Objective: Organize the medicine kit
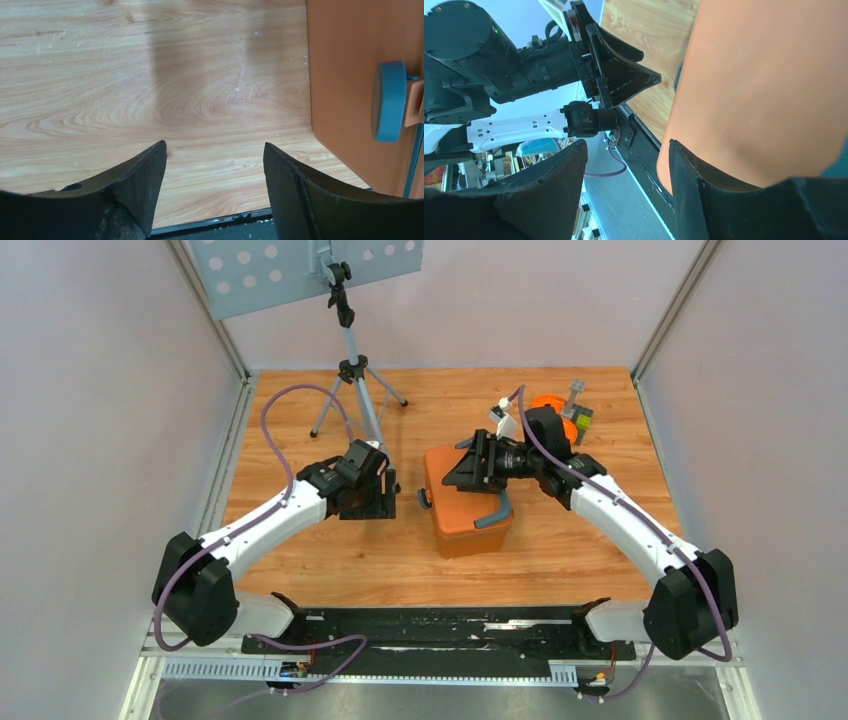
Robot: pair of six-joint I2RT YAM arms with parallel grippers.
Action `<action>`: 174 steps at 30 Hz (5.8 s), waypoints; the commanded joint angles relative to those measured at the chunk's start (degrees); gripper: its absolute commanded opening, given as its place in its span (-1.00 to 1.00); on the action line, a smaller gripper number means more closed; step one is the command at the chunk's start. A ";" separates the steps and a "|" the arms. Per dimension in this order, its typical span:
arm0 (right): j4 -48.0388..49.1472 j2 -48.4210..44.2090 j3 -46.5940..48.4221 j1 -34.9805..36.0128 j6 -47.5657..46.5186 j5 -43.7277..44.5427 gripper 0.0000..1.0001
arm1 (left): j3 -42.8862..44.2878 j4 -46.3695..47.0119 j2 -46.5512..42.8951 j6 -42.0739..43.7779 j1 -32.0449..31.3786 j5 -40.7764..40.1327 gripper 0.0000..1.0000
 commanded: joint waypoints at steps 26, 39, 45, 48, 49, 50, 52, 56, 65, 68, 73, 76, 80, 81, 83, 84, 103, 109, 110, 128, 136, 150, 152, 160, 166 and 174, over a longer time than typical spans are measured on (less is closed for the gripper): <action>-15.35 -5.82 10.30 -5.46 -8.15 19.54 -0.89 | 2.97 18.84 13.85 -1.05 -7.39 12.82 0.48; -15.38 6.80 14.31 2.43 -9.54 22.29 -1.00 | -1.75 13.07 3.75 -1.44 -7.24 9.19 0.53; -15.43 9.04 13.95 2.53 -10.65 22.60 -1.00 | -4.48 13.75 1.05 -2.24 -2.82 11.08 0.50; -15.32 11.44 12.26 2.82 -11.11 21.37 -1.00 | -4.80 14.32 1.72 -2.13 -1.30 12.40 0.47; -15.36 12.17 11.70 2.97 -11.29 21.31 -1.00 | -4.80 14.59 1.91 -2.15 -1.21 12.46 0.47; -15.40 12.87 11.08 3.04 -11.47 21.36 -1.00 | -4.81 14.74 2.21 -2.09 -1.02 12.62 0.46; -15.40 13.06 10.52 3.14 -11.70 21.44 -1.00 | -4.95 15.70 2.97 -2.22 -0.69 13.04 0.45; -16.38 9.38 12.48 3.14 -12.62 24.80 -1.00 | -4.64 18.26 5.14 -2.59 0.10 14.57 0.39; -19.02 3.46 16.16 -1.76 -16.76 39.22 -1.00 | -1.75 22.08 9.44 -3.07 0.40 17.36 0.26; -19.38 4.48 16.81 -2.22 -17.20 39.56 -1.00 | -1.50 22.09 9.48 -2.61 0.50 16.76 0.25; -19.48 8.35 18.04 -2.06 -16.10 36.26 -1.00 | -0.04 23.31 12.45 -3.06 0.46 17.74 0.18; -19.45 9.92 17.51 -2.05 -15.84 36.34 -1.00 | 1.19 24.11 14.21 -3.43 0.52 18.94 0.14; -19.45 11.88 15.51 -1.99 -15.51 35.10 -1.00 | 1.33 26.26 15.36 -4.03 0.48 21.00 0.09; -19.47 12.35 15.01 -1.93 -15.37 35.09 -1.00 | 1.23 26.64 15.62 -4.19 0.42 21.74 0.08; -19.45 13.16 14.04 -1.88 -15.15 35.23 -1.00 | 1.18 27.69 15.92 -4.49 0.47 22.75 0.06; -19.45 13.51 13.75 -1.87 -15.06 35.39 -1.00 | 1.11 28.42 15.96 -4.74 0.44 23.09 0.06; -19.19 15.54 12.37 -1.09 -14.97 35.26 -1.00 | -3.38 40.76 8.21 -7.45 0.45 29.03 0.06; -19.13 15.35 11.43 -0.83 -14.62 35.28 -1.00 | -3.45 42.64 8.88 -8.34 0.40 30.04 0.06; -19.06 15.29 11.34 -0.82 -14.61 35.28 -1.00 | -3.43 43.07 8.92 -8.46 0.43 30.39 0.05; -21.39 6.59 15.58 0.59 -14.06 36.16 -1.00 | 4.25 30.20 4.55 -1.27 0.48 25.28 0.12; -22.80 -3.64 11.20 0.59 -12.27 40.13 -1.00 | 14.39 23.13 8.47 4.04 0.89 18.52 0.25; -41.11 -27.53 -5.07 0.51 5.41 53.64 -1.00 | 34.95 14.53 27.15 10.53 2.09 17.06 0.29; -42.33 -30.38 -7.79 0.50 8.50 52.60 -1.00 | 34.64 15.27 28.37 10.20 2.10 19.43 0.29; -29.42 -31.03 -17.65 0.58 12.84 42.40 -1.00 | 32.94 15.88 30.09 8.43 1.63 22.09 0.23; -21.08 -25.02 -16.37 0.61 11.14 39.66 -1.00 | 26.72 18.34 26.25 6.71 0.09 22.64 0.22; -19.09 -20.05 -10.85 -0.51 3.77 47.52 -1.00 | 19.82 19.24 21.47 4.30 -4.61 23.07 0.19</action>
